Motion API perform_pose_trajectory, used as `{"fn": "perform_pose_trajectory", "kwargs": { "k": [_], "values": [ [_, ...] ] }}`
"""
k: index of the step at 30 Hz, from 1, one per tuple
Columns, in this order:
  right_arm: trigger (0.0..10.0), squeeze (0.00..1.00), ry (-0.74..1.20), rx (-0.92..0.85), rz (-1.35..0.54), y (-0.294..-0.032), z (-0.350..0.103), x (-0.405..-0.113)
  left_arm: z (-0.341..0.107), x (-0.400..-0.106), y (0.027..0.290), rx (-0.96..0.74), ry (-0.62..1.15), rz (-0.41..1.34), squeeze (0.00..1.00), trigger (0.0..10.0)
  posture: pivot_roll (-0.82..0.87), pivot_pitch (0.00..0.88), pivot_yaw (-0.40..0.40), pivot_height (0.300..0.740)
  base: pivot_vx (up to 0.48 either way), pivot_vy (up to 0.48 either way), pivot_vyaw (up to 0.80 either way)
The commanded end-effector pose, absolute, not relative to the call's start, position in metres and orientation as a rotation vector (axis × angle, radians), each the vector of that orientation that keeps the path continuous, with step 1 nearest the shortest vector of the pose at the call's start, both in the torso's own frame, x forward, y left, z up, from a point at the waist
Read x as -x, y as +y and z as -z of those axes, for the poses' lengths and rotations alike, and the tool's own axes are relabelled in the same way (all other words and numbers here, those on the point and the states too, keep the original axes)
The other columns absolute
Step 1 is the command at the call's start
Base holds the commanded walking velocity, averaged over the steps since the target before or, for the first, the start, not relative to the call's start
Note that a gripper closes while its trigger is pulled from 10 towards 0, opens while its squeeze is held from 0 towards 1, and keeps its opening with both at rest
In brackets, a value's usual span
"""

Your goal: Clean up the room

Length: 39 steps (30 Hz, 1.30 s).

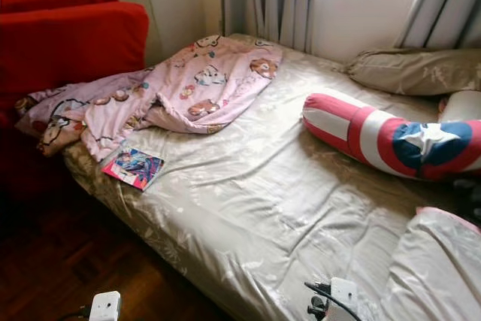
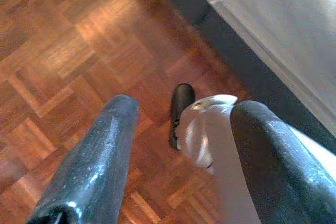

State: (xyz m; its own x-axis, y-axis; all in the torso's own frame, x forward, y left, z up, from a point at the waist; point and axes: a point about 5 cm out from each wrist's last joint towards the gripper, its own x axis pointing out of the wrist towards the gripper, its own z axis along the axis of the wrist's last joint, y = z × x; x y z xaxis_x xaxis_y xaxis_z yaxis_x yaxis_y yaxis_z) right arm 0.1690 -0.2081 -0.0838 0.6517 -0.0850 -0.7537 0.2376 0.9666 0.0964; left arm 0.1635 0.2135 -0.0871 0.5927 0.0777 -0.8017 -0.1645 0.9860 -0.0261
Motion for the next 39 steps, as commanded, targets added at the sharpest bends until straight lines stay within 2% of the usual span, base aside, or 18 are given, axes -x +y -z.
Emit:
{"fn": "perform_pose_trajectory", "kwargs": {
  "k": [1, 12, 19, 31, 39],
  "values": [
    [10.0, 0.00, 0.843, -0.222, 0.194, -0.203, 0.084, -0.171, 0.086, -0.163, 0.219, 0.084, 0.937, -0.145, 0.00, 10.0, 0.01, 0.012, -0.013, 0.740, 0.000, 0.480, 0.00],
    [10.0, 0.00, 0.861, -0.239, 0.241, -0.204, 0.086, -0.168, 0.086, -0.163, 0.219, 0.078, 0.939, -0.137, 0.00, 10.0, 0.02, 0.031, -0.005, 0.740, 0.000, 0.480, -0.69],
    [10.0, 0.00, 0.857, -0.215, 0.229, -0.202, 0.085, -0.171, 0.087, -0.161, 0.221, 0.075, 0.941, -0.136, 0.00, 10.0, 0.02, 0.045, 0.003, 0.740, 0.000, 0.480, 0.00],
    [10.0, 0.00, 0.854, -0.260, 0.223, -0.197, 0.086, -0.171, 0.087, -0.170, 0.198, 0.080, 0.931, -0.109, 0.00, 10.0, 0.02, 0.070, 0.008, 0.740, 0.000, 0.480, 0.00],
    [10.0, 0.00, 0.855, -0.269, 0.223, -0.196, 0.086, -0.170, 0.087, -0.167, 0.204, 0.077, 0.934, -0.115, 0.00, 10.0, 0.01, 0.079, 0.009, 0.740, 0.000, 0.480, 0.00]
  ]
}}
